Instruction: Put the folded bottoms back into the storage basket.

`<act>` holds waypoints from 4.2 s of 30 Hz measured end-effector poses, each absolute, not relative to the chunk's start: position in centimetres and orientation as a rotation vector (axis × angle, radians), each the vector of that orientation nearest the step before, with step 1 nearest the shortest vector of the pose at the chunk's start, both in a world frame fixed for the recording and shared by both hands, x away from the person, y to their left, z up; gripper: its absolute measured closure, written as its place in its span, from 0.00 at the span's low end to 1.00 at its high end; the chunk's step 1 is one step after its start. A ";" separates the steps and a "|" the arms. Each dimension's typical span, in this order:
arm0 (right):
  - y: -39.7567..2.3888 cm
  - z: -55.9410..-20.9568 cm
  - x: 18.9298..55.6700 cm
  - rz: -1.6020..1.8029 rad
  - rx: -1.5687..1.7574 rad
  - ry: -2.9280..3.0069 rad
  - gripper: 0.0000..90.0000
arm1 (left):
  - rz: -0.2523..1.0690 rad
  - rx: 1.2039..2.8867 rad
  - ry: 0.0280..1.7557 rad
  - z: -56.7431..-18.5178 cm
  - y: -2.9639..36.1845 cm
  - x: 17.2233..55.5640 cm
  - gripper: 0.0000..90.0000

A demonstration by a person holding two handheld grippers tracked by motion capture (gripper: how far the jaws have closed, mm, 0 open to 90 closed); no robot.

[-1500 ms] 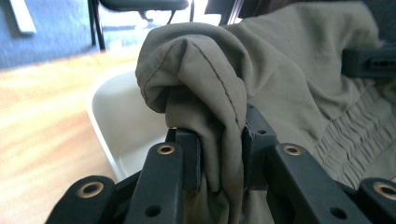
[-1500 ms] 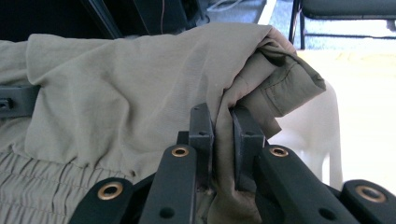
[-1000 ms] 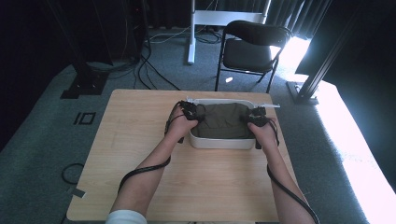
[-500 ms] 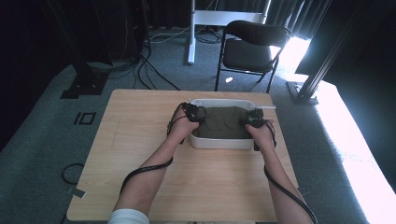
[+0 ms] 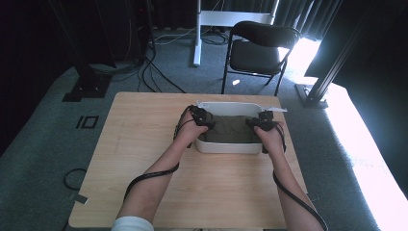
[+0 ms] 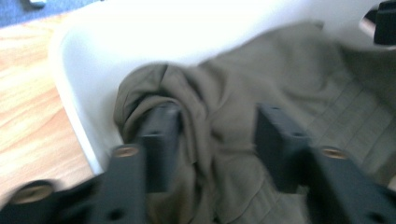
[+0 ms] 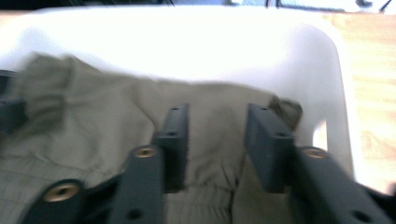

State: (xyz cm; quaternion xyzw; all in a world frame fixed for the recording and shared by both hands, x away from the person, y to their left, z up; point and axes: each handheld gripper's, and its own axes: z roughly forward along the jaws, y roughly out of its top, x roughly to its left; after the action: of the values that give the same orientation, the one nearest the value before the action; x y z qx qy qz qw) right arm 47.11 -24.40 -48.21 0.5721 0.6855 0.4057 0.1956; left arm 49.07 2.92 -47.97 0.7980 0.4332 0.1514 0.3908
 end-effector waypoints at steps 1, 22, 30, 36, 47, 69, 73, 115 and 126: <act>-24.5 -48.0 47.1 1.150 1.588 1.926 0.60 | 0.412 2.017 1.082 -47.7 3.0 49.0 0.45; -23.7 -46.8 44.7 1.254 1.367 1.955 0.17 | 0.497 1.942 0.987 -46.5 5.2 46.1 0.20; -24.0 -46.7 43.5 1.288 1.319 1.939 0.16 | 0.483 1.965 0.952 -46.3 6.3 44.3 0.20; -24.1 -46.5 42.4 1.276 1.304 1.937 0.16 | 0.503 1.953 0.905 -46.3 7.0 43.3 0.20; -25.0 -46.4 40.1 1.267 1.266 1.965 0.16 | 0.529 1.927 0.902 -46.0 8.0 41.3 0.20; -26.1 -48.1 36.1 1.232 1.215 1.990 0.16 | 0.482 1.938 0.931 -48.4 10.6 38.3 0.20; -26.3 -48.7 35.6 1.222 1.223 1.983 0.16 | 0.487 1.943 0.942 -48.8 11.1 37.9 0.20; -31.4 -56.2 31.3 0.962 1.496 1.981 0.16 | 0.569 2.031 1.193 -54.3 19.0 34.9 0.20; -32.2 -56.4 30.3 0.880 1.526 1.977 0.14 | 0.592 2.034 1.308 -54.8 20.2 33.8 0.20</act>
State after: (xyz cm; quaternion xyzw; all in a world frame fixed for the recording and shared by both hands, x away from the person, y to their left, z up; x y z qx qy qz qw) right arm 30.32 -32.23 -56.41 0.5588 0.7240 0.3224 0.2444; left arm 33.75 20.16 -54.79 0.7740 0.4976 0.2254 0.3201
